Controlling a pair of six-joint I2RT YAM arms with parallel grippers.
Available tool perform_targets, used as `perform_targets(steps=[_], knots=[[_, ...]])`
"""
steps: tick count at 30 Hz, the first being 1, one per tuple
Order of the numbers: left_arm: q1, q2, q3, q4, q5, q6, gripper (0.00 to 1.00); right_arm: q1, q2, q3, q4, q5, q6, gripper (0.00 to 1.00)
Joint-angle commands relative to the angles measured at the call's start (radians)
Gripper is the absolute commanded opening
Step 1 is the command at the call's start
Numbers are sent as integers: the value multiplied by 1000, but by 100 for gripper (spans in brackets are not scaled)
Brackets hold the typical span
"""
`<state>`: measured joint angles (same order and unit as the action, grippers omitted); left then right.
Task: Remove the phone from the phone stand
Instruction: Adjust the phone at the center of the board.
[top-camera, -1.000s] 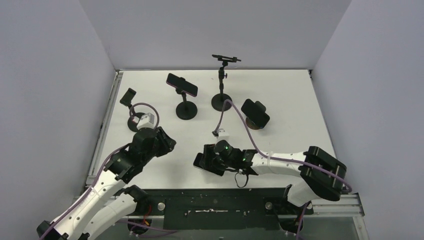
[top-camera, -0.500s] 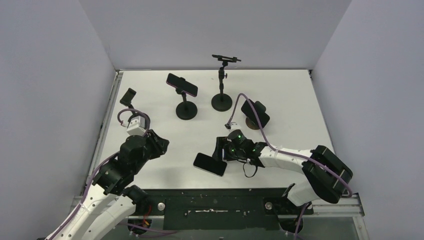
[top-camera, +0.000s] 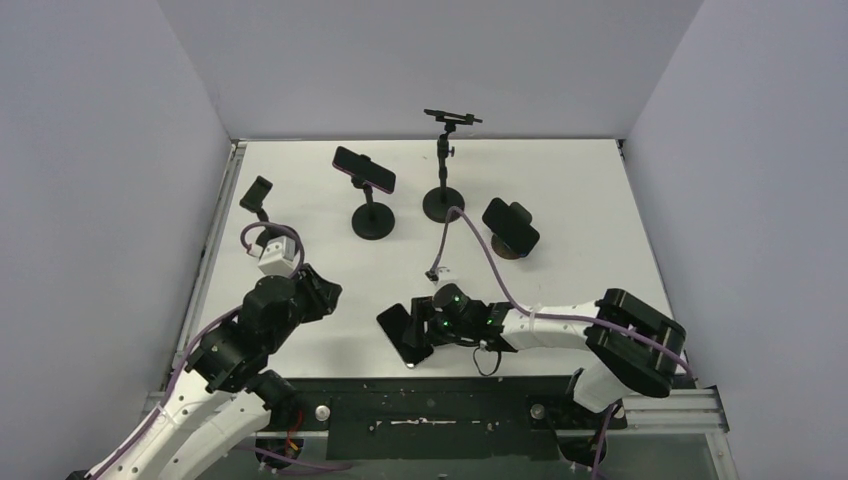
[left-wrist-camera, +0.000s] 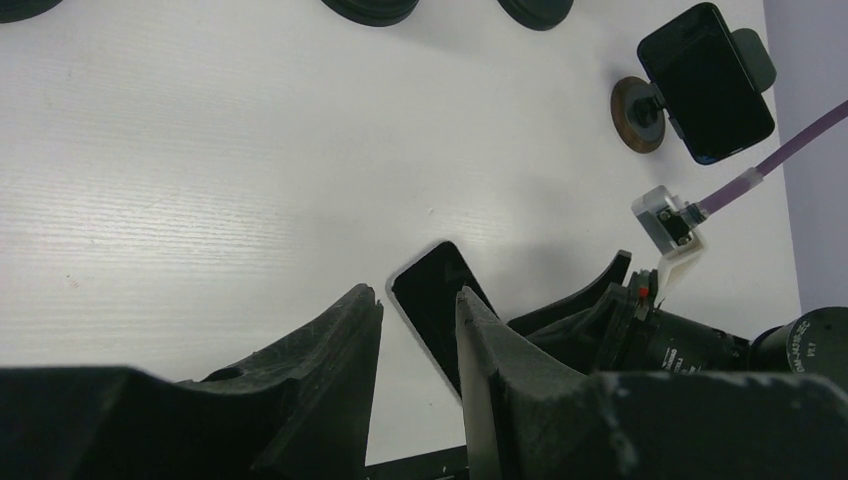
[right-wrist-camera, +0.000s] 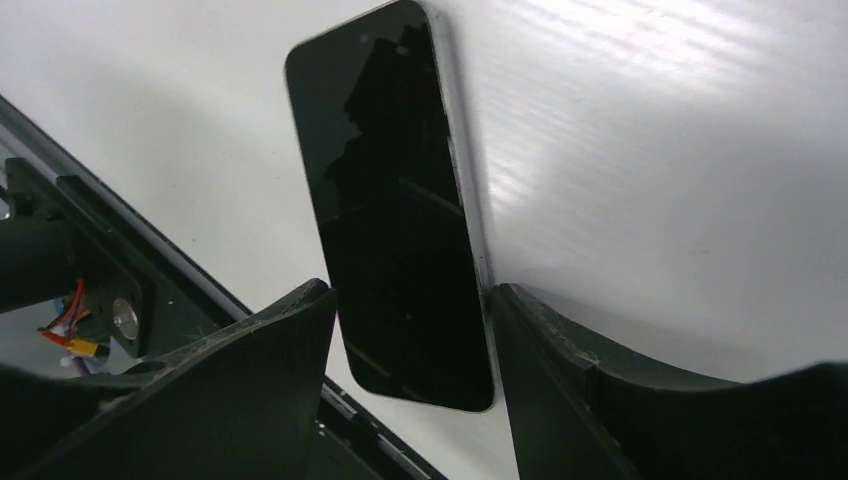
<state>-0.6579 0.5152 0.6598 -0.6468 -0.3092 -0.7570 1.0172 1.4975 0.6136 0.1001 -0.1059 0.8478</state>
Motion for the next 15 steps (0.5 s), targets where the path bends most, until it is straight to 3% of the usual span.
perform_targets(steps=[1, 7, 15], knots=[[-33, -21, 4, 19, -44, -13, 32, 86, 62, 25, 49, 35, 113, 59], [-90, -64, 3, 1, -103, -35, 32, 136, 86, 83, 20, 118, 132, 60], [-94, -104, 13, 16, -192, 17, 36, 209, -77, 17, -48, 400, 100, 61]])
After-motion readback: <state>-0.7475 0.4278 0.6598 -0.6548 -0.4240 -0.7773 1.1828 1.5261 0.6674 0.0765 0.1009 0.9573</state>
